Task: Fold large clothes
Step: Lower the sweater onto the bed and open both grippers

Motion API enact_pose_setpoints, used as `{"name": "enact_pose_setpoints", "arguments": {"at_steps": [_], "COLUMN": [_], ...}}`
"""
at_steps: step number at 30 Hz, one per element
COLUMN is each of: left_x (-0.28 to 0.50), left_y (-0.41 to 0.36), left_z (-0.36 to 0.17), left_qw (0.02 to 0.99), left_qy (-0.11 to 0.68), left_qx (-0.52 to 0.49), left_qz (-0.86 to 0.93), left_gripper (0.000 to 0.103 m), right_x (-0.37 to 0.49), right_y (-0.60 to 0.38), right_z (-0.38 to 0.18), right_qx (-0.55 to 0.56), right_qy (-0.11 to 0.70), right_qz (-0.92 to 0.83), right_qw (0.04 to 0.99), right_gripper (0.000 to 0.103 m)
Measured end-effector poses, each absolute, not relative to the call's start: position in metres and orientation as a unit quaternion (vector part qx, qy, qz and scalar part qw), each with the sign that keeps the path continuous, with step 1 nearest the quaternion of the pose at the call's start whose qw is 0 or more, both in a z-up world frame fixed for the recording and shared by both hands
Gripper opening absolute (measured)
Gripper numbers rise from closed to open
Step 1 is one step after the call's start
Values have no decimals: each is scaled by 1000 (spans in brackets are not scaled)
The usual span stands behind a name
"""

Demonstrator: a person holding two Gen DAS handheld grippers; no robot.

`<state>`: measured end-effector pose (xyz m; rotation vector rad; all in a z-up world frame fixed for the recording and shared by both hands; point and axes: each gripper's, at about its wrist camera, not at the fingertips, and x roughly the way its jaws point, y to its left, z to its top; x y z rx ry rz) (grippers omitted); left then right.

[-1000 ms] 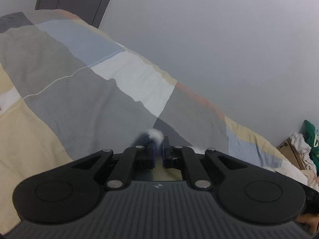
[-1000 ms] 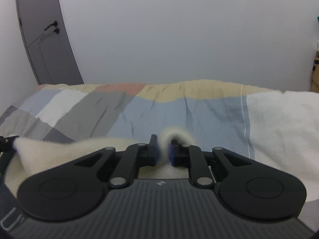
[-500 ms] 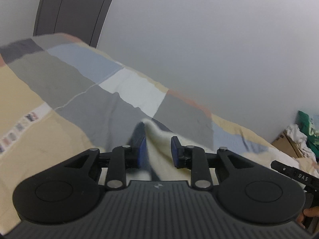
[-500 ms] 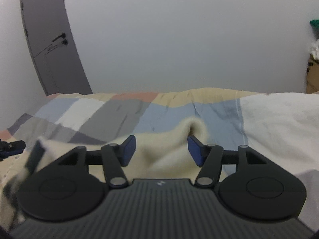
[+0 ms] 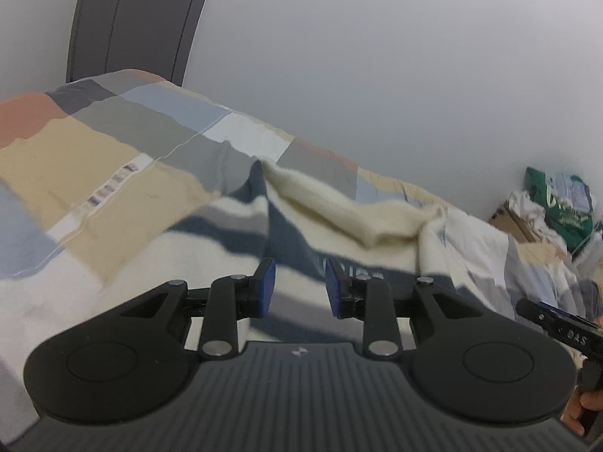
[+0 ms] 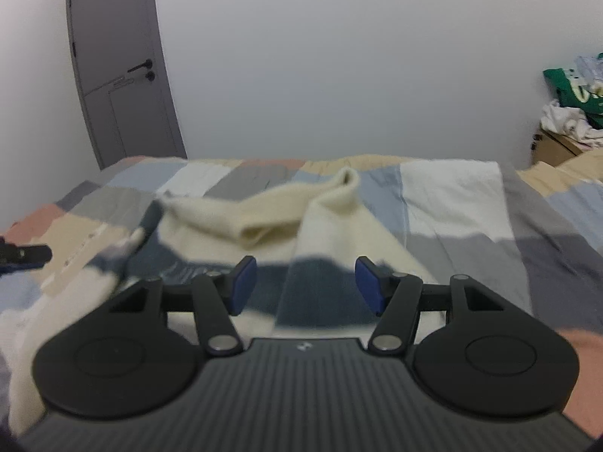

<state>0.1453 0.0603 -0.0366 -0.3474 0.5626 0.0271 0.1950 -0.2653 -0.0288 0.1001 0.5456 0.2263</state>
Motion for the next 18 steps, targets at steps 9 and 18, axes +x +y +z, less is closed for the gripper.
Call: {"name": "enact_pose_setpoints", "arguments": {"at_steps": [9, 18], "left_x": [86, 75], "left_y": [44, 50], "left_z": [-47, -56], "left_qw": [947, 937], "left_qy": [291, 324], "left_qx": [-137, -127], "left_qz": [10, -18], "left_gripper": [41, 41], "right_x": [118, 87], "right_y": [-277, -267], "right_z": [-40, -63], "right_qx": [66, 73], "right_qy": [312, 340], "right_qz": [97, 117], "right_qw": [943, 930], "right_gripper": [60, 60]}}
